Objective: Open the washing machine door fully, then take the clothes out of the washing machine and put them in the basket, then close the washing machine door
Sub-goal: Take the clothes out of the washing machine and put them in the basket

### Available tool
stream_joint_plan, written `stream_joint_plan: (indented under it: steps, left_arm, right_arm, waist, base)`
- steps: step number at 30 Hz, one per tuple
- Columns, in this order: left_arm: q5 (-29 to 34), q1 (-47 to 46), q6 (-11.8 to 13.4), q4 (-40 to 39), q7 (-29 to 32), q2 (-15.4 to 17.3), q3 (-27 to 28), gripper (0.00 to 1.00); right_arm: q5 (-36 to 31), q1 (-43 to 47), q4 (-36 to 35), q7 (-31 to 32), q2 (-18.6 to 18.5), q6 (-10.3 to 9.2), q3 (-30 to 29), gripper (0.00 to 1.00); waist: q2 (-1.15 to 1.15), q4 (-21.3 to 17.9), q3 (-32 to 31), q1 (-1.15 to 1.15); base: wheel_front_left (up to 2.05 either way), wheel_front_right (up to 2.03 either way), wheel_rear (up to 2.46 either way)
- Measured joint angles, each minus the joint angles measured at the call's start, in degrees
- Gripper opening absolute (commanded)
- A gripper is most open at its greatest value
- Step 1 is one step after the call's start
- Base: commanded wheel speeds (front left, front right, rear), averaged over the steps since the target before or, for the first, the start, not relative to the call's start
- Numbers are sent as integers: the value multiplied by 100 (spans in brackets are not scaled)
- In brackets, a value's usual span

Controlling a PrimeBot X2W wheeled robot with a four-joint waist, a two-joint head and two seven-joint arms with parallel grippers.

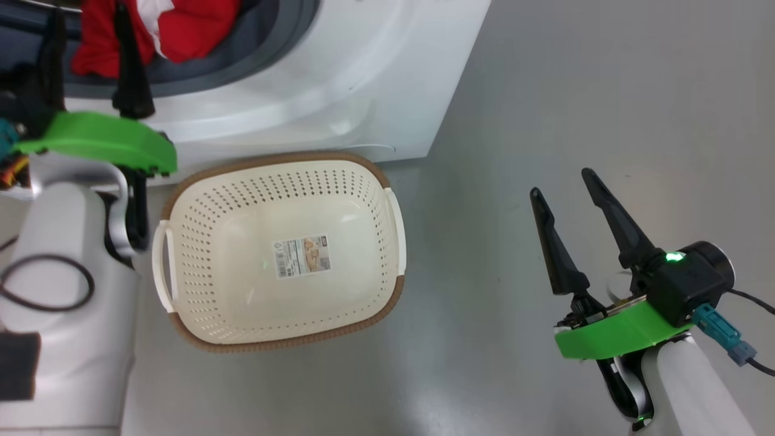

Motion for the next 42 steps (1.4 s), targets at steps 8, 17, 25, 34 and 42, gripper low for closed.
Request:
stream_joint_plan:
  steps: [8,17,25,34,42]
  left_arm:
    - [5,-732,-48,748,289,105,-89,100]
    - [293,-1466,101,1570,1099,355,-365,100]
    - [570,-1758,215,2129,1702,627,-616,100]
    - [709,-1976,275,2581,2152,862,-795,100]
    - [709,-2137,310,2849,2227,1027,-823,100]
  right_arm:
    - [3,-63,-88,-1,-2,0,-32,100]
    - [67,-175,-133,-1,-2,0,0,100]
    - [357,-178,-119,-1,-3,0,89,100]
    - [387,-195,-104,-1,-2,0,198,100]
    - [419,-307,-107,-1,-3,0,256,100]
  waist:
    - [0,-78,257,0]
    - [0,-210,471,0]
    - [0,-351,564,0]
    - [0,-509,618,0]
    - [0,-641,725,0]
  base:
    - [0,0,0]
    - [0,0,0]
    - [0,0,0]
    - [0,0,0]
    - [0,0,0]
